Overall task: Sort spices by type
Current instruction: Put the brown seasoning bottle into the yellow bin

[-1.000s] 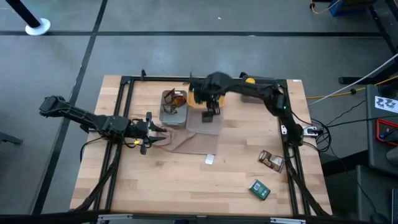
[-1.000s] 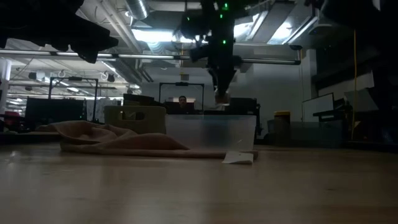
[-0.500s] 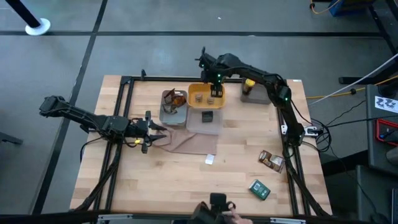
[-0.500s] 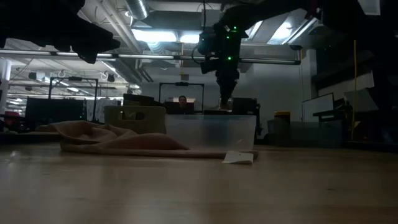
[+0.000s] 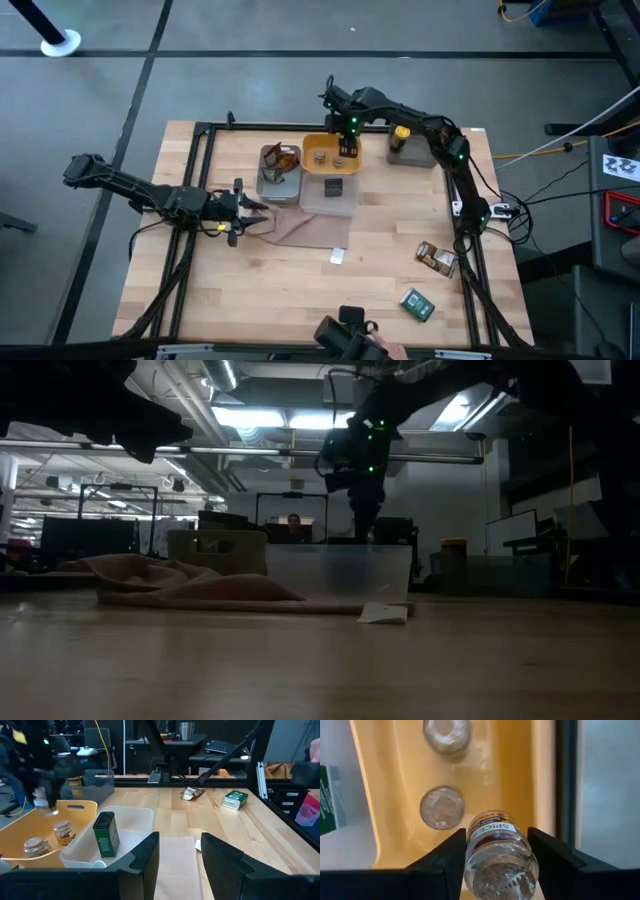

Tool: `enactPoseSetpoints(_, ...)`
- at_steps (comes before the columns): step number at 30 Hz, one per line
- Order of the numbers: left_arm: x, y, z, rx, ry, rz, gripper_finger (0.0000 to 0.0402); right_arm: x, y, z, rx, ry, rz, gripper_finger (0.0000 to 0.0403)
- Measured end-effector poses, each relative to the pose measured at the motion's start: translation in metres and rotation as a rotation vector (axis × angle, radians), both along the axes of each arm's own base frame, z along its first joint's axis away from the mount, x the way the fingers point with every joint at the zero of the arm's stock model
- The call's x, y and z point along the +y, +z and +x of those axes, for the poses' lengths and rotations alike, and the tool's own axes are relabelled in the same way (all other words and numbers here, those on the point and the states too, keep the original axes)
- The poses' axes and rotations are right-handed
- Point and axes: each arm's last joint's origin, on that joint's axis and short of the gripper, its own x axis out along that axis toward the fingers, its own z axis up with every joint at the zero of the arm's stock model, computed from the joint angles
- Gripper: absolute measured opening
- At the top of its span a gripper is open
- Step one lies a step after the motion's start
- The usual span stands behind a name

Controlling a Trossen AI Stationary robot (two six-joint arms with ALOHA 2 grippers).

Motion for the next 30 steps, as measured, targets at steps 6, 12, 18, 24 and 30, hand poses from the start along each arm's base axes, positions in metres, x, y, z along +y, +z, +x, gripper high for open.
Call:
enactPoseSetpoints(6, 0.000, 0.000, 0.000, 0.000, 0.000, 0.000, 0.0130, -0.001, -0.025, 0.000, 0.009, 0.002, -0.006, 0.0189)
enactPoseSetpoints(12, 0.000, 0.000, 0.000, 0.000, 0.000, 0.000, 0.0130, 0.000, -0.042, -0.002, 0.029, 0.018, -0.004, 0.0196)
enactPoseSetpoints(18, 0.000, 0.000, 0.000, 0.000, 0.000, 0.000, 0.0130, 0.000, -0.045, -0.002, 0.023, 0.025, -0.009, 0.0198)
enactPoseSetpoints(24, 0.000, 0.000, 0.000, 0.000, 0.000, 0.000, 0.0130, -0.001, -0.045, -0.001, 0.014, 0.021, -0.014, 0.0199)
enactPoseSetpoints(30, 0.000, 0.000, 0.000, 0.000, 0.000, 0.000, 0.0130, -0.001, -0.045, -0.001, 0.009, 0.017, -0.015, 0.0200)
